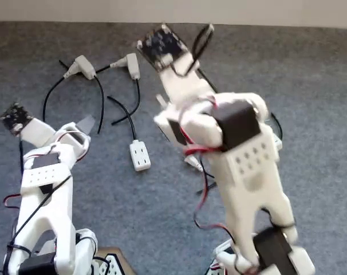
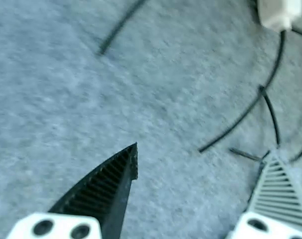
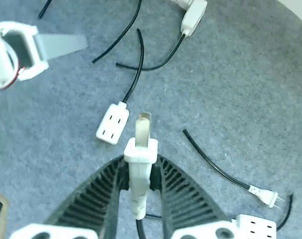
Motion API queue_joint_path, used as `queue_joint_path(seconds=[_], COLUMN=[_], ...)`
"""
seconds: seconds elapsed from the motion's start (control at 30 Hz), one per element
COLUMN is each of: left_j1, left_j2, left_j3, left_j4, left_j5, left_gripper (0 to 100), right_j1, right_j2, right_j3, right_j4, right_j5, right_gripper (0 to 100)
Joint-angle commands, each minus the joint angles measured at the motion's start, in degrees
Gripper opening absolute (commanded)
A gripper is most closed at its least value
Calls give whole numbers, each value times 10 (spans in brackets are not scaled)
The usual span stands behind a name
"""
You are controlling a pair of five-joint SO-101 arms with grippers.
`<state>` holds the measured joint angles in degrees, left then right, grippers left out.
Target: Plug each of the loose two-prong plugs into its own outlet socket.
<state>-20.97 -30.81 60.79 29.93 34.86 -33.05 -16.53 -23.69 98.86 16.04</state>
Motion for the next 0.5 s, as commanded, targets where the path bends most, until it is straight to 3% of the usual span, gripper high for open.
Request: queue_joint_path(seconds=[0.0, 0.27, 0.47], left_j1=[39, 107, 162], left_j2=[-18, -18, -19], left_j3=[-5, -7, -7], left_j4=[-9, -10, -119], left_j5=[1, 0, 0], left_gripper=[368, 372, 372], right_j1=[0, 5, 8], right_j2=[-111, -327, -417], right_j3=[53, 285, 439], right_j4=[-4, -90, -145], right_j5=[36, 78, 75], right_gripper=[6, 6, 6])
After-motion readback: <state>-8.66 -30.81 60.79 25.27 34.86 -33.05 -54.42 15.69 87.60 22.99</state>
